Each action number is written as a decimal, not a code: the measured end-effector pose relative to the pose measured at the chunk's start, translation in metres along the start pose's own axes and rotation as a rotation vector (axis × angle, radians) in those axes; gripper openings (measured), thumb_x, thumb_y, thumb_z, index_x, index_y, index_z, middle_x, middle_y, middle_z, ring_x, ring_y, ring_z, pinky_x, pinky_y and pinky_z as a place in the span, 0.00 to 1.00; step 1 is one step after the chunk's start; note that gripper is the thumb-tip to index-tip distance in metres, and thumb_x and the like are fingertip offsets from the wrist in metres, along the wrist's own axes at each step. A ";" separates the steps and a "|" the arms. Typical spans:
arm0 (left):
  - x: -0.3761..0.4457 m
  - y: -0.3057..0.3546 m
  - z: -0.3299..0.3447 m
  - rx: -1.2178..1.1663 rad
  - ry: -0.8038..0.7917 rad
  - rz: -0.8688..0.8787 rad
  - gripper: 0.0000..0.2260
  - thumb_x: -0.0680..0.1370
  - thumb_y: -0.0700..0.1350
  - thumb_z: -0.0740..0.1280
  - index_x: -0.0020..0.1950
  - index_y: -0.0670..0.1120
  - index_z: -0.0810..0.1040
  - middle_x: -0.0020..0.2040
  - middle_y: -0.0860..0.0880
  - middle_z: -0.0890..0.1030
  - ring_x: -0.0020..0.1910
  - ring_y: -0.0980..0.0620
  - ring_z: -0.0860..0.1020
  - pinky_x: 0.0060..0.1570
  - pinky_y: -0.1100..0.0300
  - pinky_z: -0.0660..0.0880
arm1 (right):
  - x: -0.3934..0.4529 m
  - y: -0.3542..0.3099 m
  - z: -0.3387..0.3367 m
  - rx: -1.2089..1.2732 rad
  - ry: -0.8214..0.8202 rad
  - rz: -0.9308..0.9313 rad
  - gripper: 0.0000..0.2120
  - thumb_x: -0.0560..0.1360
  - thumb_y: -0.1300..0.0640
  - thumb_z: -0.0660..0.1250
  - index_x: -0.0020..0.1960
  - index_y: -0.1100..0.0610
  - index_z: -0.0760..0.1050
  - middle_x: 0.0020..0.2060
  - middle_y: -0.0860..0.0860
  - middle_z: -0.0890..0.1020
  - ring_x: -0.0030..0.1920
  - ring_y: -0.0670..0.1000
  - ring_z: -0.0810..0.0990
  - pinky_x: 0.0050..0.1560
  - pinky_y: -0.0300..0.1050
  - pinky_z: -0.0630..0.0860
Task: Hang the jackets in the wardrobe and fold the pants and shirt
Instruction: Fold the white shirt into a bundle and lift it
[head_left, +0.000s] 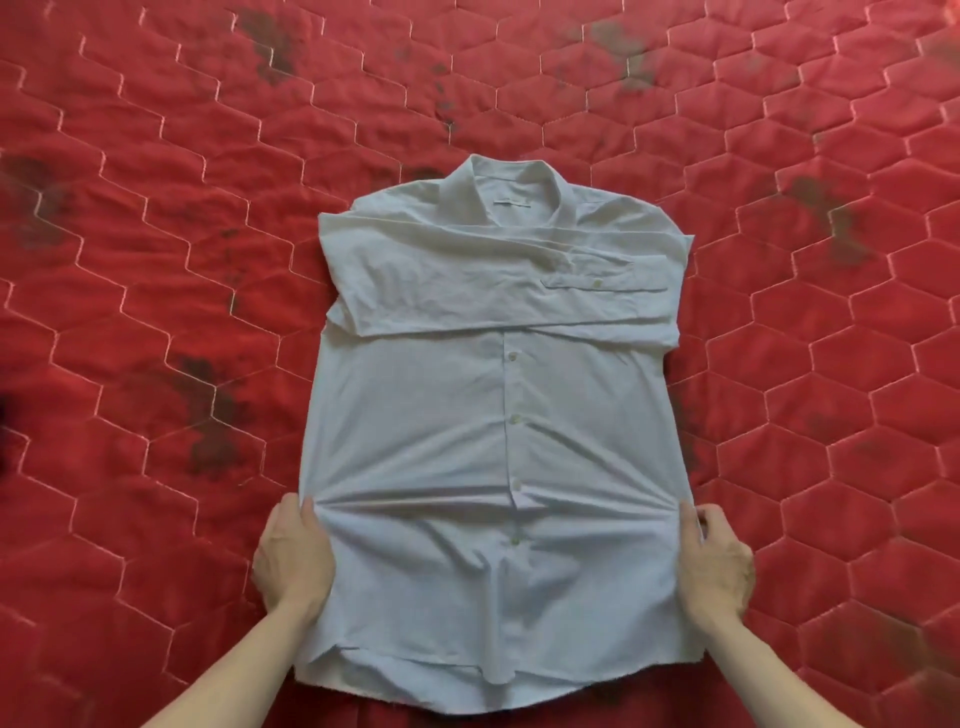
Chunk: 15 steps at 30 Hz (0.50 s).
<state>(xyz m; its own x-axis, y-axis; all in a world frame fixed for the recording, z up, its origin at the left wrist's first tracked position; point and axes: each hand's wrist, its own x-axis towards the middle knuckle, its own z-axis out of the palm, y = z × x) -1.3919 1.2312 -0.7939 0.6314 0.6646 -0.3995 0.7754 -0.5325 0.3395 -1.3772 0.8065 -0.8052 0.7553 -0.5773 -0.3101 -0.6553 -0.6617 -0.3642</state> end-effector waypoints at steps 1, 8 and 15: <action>0.000 -0.004 -0.001 -0.015 -0.015 -0.022 0.14 0.87 0.46 0.56 0.46 0.40 0.72 0.49 0.37 0.80 0.49 0.34 0.77 0.48 0.43 0.71 | 0.003 0.005 -0.003 -0.024 -0.026 -0.015 0.15 0.85 0.42 0.58 0.46 0.50 0.73 0.34 0.54 0.79 0.39 0.63 0.79 0.41 0.57 0.76; -0.031 -0.019 0.005 0.035 0.068 0.020 0.15 0.82 0.46 0.67 0.62 0.41 0.67 0.61 0.34 0.72 0.52 0.29 0.77 0.46 0.39 0.71 | -0.012 0.023 -0.008 -0.063 -0.078 -0.083 0.13 0.83 0.40 0.59 0.52 0.50 0.70 0.36 0.55 0.80 0.39 0.62 0.78 0.41 0.54 0.72; -0.082 -0.069 0.000 0.228 -0.192 -0.047 0.10 0.79 0.47 0.67 0.52 0.42 0.72 0.52 0.43 0.75 0.50 0.36 0.78 0.46 0.47 0.71 | -0.061 0.059 -0.021 -0.079 -0.229 -0.033 0.16 0.82 0.40 0.64 0.46 0.53 0.70 0.33 0.58 0.80 0.41 0.67 0.81 0.43 0.60 0.77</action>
<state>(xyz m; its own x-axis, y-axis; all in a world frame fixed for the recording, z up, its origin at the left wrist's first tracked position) -1.4972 1.2135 -0.7849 0.5690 0.5918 -0.5710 0.7728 -0.6222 0.1252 -1.4621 0.7931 -0.7892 0.7522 -0.4367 -0.4935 -0.6215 -0.7190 -0.3110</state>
